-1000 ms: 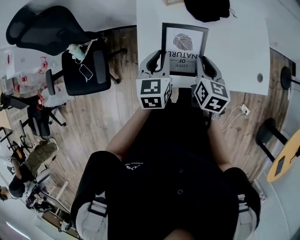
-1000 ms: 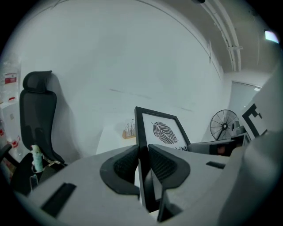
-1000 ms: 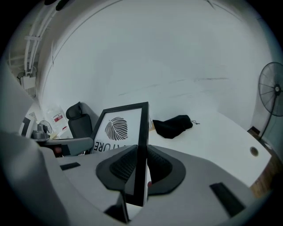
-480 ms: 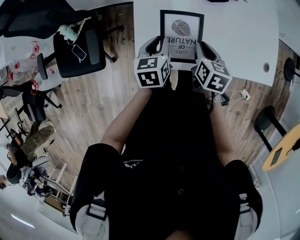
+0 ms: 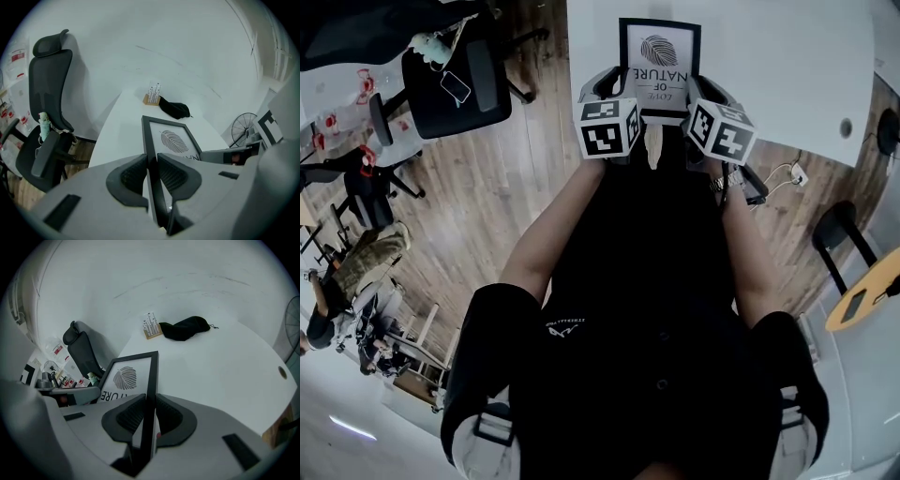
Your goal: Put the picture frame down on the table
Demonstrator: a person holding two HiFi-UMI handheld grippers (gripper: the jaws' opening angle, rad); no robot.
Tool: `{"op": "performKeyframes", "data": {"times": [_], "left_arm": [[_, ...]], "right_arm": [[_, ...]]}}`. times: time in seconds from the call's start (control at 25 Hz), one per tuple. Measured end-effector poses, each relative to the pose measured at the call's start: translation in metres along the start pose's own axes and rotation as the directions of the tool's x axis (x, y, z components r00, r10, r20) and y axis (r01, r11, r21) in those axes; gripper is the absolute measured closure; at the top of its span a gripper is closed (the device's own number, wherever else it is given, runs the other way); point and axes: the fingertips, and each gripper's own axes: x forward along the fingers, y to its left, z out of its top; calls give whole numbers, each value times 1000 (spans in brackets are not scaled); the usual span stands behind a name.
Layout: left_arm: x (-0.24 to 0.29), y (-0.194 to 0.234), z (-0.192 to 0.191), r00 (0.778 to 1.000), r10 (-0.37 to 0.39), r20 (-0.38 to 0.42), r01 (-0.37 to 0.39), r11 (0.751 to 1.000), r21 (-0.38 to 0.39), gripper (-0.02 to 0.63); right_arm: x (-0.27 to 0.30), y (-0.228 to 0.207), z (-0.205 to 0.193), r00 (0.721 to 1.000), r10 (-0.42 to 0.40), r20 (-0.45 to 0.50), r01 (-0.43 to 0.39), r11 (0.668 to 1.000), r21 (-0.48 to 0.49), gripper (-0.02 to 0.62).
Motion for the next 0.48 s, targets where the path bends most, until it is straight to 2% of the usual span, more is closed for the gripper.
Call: {"op": "performKeyframes", "data": {"times": [0.28,0.48], "left_arm": [[16,7,-18,998,16,-64,-18,1000,-24,532],[29,9,-27,994,30,-109,-32,999,-11,531]], "right_arm": [[15,-5,-11,998,-1,-62,0,1000,-16,528],[31,-13,-21,994,-6,-106,5,1000,-9,528]]}}
